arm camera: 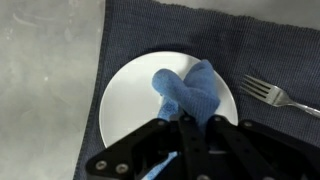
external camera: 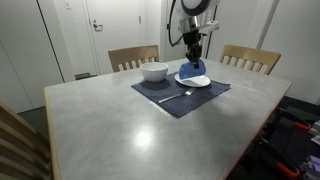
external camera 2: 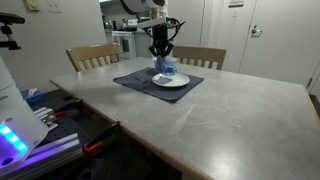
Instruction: Wipe the plate with the cloth
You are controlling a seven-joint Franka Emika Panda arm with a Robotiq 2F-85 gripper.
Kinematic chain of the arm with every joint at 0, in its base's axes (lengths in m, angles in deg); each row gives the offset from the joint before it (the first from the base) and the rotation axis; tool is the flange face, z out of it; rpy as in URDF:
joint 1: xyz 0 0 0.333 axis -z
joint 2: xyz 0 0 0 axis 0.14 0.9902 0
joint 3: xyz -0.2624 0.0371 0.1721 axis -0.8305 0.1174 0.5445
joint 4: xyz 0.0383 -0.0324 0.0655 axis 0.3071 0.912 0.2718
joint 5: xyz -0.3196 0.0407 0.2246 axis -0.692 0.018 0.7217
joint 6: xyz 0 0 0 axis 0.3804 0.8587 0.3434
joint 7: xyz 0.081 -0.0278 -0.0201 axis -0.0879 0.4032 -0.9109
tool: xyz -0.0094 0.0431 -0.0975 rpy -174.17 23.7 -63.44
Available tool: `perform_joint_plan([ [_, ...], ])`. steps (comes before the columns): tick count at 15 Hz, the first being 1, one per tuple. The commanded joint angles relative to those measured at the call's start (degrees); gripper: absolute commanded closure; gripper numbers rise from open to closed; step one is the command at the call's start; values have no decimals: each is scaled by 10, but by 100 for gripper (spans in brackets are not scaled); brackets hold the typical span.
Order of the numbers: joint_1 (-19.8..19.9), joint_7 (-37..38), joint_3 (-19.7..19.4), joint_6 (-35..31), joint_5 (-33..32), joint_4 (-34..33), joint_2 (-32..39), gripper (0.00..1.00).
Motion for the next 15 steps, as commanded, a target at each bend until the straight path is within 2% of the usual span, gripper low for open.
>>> perform_joint_plan([
  [1, -3, 1, -3, -8, 1, 19, -4, 98],
  [15, 1, -12, 1, -9, 12, 44, 14, 98],
])
